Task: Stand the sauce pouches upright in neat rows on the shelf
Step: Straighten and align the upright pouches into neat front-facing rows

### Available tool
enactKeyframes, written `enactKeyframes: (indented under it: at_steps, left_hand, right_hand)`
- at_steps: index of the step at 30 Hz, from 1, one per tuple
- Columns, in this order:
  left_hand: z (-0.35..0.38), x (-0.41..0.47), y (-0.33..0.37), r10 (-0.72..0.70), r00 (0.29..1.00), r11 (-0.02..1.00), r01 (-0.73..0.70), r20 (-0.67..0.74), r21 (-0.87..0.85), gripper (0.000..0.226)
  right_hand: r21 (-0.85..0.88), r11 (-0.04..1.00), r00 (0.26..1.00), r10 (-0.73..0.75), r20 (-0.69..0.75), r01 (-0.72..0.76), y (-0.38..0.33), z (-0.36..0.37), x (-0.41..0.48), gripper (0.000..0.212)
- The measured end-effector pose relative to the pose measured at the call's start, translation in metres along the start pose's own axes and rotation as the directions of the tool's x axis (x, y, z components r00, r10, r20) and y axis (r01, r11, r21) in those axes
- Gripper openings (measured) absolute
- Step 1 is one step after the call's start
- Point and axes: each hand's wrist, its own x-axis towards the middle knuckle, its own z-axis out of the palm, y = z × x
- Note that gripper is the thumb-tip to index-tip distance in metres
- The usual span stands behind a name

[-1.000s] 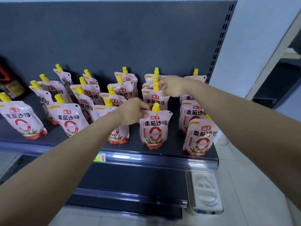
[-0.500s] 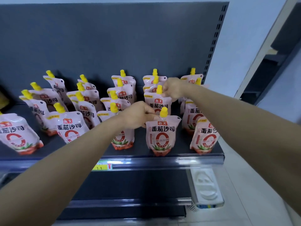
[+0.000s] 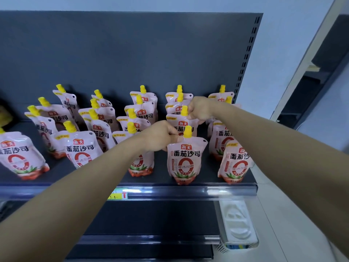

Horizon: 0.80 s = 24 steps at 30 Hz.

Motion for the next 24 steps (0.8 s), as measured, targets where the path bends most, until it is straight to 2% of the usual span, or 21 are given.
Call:
enactKeyframes:
  at_steps: [9,12,16,21,24]
  left_hand:
    - [0.002,-0.005,0.004,-0.014,0.999,0.995,0.018,-0.04,0.103,0.033]
    - [0.001,-0.009,0.005,0.022,0.999,0.984,-0.012,-0.05,0.177,0.026]
    - [-0.011,-0.017,0.011,0.077,0.997,0.983,-0.072,-0.023,0.167,0.018]
    - [-0.04,-0.028,0.015,0.109,0.979,0.992,-0.096,-0.171,0.085,0.015]
    - [-0.06,-0.038,0.012,0.135,0.94,0.989,-0.109,-0.314,0.096,0.01]
  right_hand:
    - [-0.083,0.996,0.999,-0.033,0.02,0.035,0.0,-0.001,-0.002,0.029]
    - [-0.115,0.992,0.998,-0.043,0.037,0.047,0.001,-0.004,-0.005,0.029]
    - [-0.132,0.99,0.999,-0.043,0.022,0.046,0.001,-0.011,-0.01,0.03]
    - [-0.14,0.99,0.998,-0.041,-0.054,0.033,-0.008,-0.031,-0.016,0.031]
    - [-0.126,0.987,0.983,-0.117,-0.142,0.099,-0.025,-0.037,-0.022,0.028]
